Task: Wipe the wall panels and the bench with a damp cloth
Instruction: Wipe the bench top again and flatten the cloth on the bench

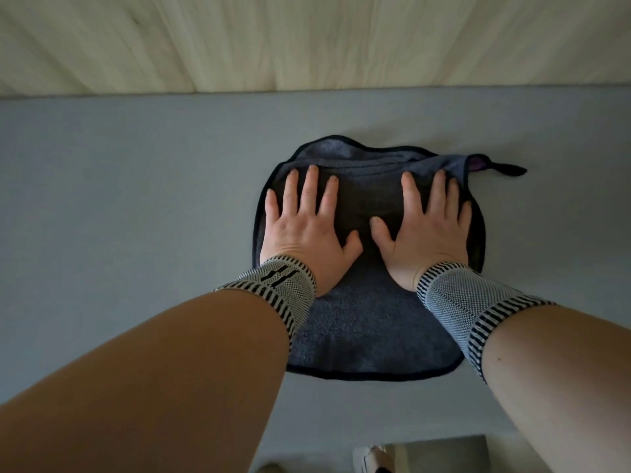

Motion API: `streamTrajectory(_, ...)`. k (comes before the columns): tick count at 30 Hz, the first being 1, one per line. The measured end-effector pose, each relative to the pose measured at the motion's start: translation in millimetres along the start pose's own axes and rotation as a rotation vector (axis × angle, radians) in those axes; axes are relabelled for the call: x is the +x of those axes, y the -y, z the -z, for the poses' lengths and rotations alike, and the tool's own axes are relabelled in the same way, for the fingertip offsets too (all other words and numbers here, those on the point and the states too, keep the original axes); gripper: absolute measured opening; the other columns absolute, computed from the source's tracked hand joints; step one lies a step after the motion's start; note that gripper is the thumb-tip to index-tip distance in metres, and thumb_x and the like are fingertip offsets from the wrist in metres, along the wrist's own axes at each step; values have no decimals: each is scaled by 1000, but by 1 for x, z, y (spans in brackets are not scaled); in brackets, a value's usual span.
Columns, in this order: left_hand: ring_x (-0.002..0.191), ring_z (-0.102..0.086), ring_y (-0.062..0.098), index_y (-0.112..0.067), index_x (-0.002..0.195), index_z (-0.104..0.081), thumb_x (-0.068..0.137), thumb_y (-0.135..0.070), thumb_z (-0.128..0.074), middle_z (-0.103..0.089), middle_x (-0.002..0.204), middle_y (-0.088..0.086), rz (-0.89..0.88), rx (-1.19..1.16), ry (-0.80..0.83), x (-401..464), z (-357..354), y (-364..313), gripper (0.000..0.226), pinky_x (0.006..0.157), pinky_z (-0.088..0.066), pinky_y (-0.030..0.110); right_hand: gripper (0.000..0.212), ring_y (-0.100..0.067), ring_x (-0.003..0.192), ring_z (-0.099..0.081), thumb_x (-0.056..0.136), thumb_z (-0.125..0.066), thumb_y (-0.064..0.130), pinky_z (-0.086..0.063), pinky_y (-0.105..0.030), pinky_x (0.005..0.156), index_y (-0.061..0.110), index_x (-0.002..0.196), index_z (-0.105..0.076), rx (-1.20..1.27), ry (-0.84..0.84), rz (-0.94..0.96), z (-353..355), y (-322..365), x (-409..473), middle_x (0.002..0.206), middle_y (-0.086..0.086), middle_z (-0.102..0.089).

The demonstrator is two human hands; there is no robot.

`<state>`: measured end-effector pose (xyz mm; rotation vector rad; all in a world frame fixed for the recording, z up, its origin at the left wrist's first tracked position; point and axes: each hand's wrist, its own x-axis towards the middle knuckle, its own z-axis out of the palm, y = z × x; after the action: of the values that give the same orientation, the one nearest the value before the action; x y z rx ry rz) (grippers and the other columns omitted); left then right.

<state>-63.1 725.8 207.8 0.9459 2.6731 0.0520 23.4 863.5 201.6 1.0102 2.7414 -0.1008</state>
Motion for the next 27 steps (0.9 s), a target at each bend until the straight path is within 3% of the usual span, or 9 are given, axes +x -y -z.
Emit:
streamTrajectory(12,151,10,31,-22,157,2,90,-67,-24,9,165,6,-1,73,-48,119,24,-31,85,121,1,56,85,-32,148,-2,87,-30,68,-4,-50,120,21,155,-6,-5,-55,124,33,-31,132,161,-16,-3)
streamTrajectory(18,151,7,30,-23,156,2,82,-67,-14,6,165,4,10,89,-61,119,23,-33,87,120,1,54,85,-35,146,-9,85,-31,67,-7,-51,118,21,154,-14,18,-97,158,30,-33,134,158,-17,-12)
streamTrajectory(27,151,11,26,-25,157,2,92,-64,-28,10,165,1,-21,-19,-20,120,28,-31,82,120,6,52,76,-33,146,-11,89,-32,61,-12,-53,117,22,153,-18,-24,-80,157,35,-29,132,159,-13,-14)
